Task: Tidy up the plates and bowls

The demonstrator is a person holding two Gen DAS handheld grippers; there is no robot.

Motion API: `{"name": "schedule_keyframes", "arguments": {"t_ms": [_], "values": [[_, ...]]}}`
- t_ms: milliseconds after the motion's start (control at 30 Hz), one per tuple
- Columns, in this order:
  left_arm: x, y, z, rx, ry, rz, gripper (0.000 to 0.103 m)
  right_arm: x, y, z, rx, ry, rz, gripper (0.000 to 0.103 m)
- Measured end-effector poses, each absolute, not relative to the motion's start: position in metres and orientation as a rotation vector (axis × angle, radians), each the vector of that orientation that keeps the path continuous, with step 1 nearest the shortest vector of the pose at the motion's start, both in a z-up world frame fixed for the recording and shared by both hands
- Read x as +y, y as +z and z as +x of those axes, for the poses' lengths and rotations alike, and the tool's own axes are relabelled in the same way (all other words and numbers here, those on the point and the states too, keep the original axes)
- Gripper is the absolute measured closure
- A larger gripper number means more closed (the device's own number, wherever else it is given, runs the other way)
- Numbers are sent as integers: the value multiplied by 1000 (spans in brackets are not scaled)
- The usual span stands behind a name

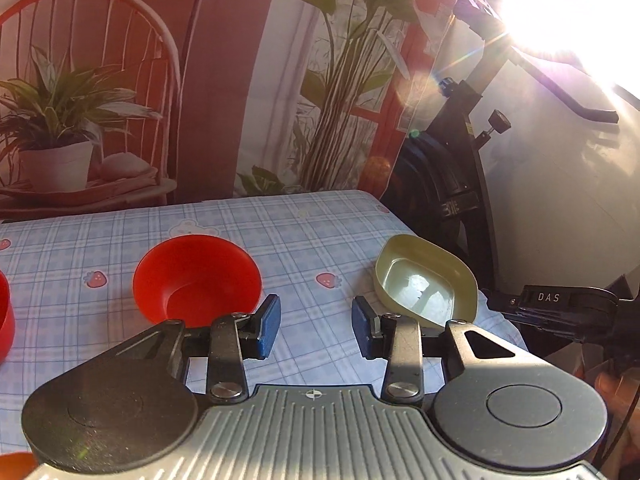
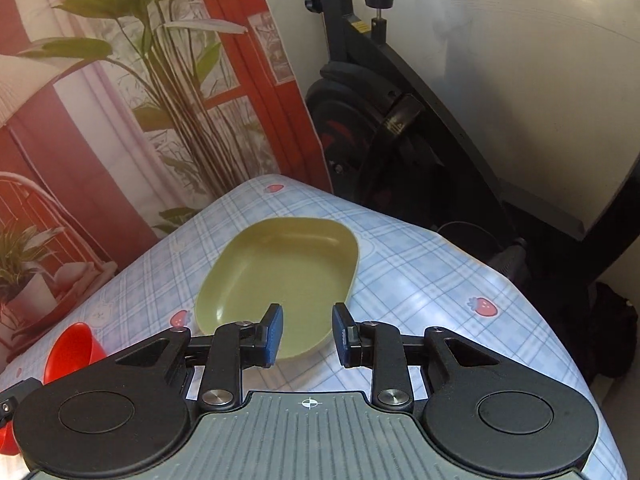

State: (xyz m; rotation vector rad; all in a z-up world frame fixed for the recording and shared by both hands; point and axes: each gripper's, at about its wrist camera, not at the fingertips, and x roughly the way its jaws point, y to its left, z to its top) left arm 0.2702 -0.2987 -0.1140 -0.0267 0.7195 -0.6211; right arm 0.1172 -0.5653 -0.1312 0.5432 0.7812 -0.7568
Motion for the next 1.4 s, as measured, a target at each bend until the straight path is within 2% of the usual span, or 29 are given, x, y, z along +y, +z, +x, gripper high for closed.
{"name": "schedule_keyframes", "arguments": {"t_ms": [233,300,333,367,833,1100,1133,1167,1200,1400], "values": [[-321,-128,289,760,-622,-16,62,-599,-168,134,856,-821,617,78],[-324,-132,294,771,-617,-16,62,-604,-173,136,870,-814,616,85],[-326,-134,297,778,-615,-18,62,-605,-175,136,877,-807,615,93],[-327,-136,299,783,-615,-21,62,-605,-177,137,885,-791,612,94],[-328,-157,304,846,-616,-17,61,-571,-174,155,1034,-525,459,98],[-331,-179,299,909,-639,-7,62,-553,-172,157,1046,-487,448,100],[-332,-180,296,910,-645,3,66,-551,-171,157,1049,-482,451,100],[-332,-181,294,913,-648,13,84,-548,-171,155,1052,-473,455,100],[-332,-181,293,923,-649,21,92,-545,-170,154,1054,-474,450,99],[-311,-169,280,922,-663,-8,92,-527,-151,144,1028,-454,447,99]]}}
